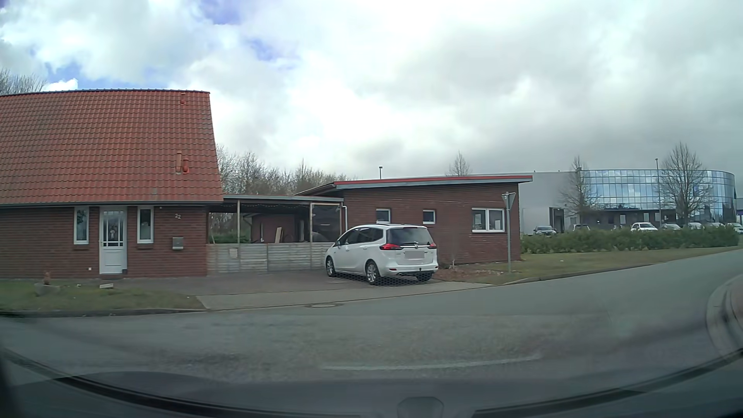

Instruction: Follow the waypoints while adhering to traffic rules and regulations

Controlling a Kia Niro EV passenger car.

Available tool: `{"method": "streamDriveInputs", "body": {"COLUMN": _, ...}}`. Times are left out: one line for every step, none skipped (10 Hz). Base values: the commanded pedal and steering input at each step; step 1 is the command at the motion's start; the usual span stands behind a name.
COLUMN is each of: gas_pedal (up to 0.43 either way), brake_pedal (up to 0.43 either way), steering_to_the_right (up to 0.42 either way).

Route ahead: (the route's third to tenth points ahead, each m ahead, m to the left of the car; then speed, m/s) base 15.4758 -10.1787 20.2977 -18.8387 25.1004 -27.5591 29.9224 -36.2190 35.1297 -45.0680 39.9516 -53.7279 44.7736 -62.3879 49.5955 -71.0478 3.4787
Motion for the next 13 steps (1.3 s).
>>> {"method": "streamDriveInputs", "body": {"gas_pedal": 0.11, "brake_pedal": 0.0, "steering_to_the_right": 0.32}}
{"method": "streamDriveInputs", "body": {"gas_pedal": 0.118, "brake_pedal": 0.0, "steering_to_the_right": 0.327}}
{"method": "streamDriveInputs", "body": {"gas_pedal": 0.118, "brake_pedal": 0.0, "steering_to_the_right": 0.334}}
{"method": "streamDriveInputs", "body": {"gas_pedal": 0.118, "brake_pedal": 0.0, "steering_to_the_right": 0.334}}
{"method": "streamDriveInputs", "body": {"gas_pedal": 0.118, "brake_pedal": 0.0, "steering_to_the_right": 0.333}}
{"method": "streamDriveInputs", "body": {"gas_pedal": 0.118, "brake_pedal": 0.0, "steering_to_the_right": 0.333}}
{"method": "streamDriveInputs", "body": {"gas_pedal": 0.118, "brake_pedal": 0.0, "steering_to_the_right": 0.331}}
{"method": "streamDriveInputs", "body": {"gas_pedal": 0.118, "brake_pedal": 0.0, "steering_to_the_right": 0.331}}
{"method": "streamDriveInputs", "body": {"gas_pedal": 0.13, "brake_pedal": 0.0, "steering_to_the_right": 0.331}}
{"method": "streamDriveInputs", "body": {"gas_pedal": 0.13, "brake_pedal": 0.0, "steering_to_the_right": 0.331}}
{"method": "streamDriveInputs", "body": {"gas_pedal": 0.13, "brake_pedal": 0.0, "steering_to_the_right": 0.331}}
{"method": "streamDriveInputs", "body": {"gas_pedal": 0.13, "brake_pedal": 0.0, "steering_to_the_right": 0.331}}
{"method": "streamDriveInputs", "body": {"gas_pedal": 0.13, "brake_pedal": 0.0, "steering_to_the_right": 0.331}}
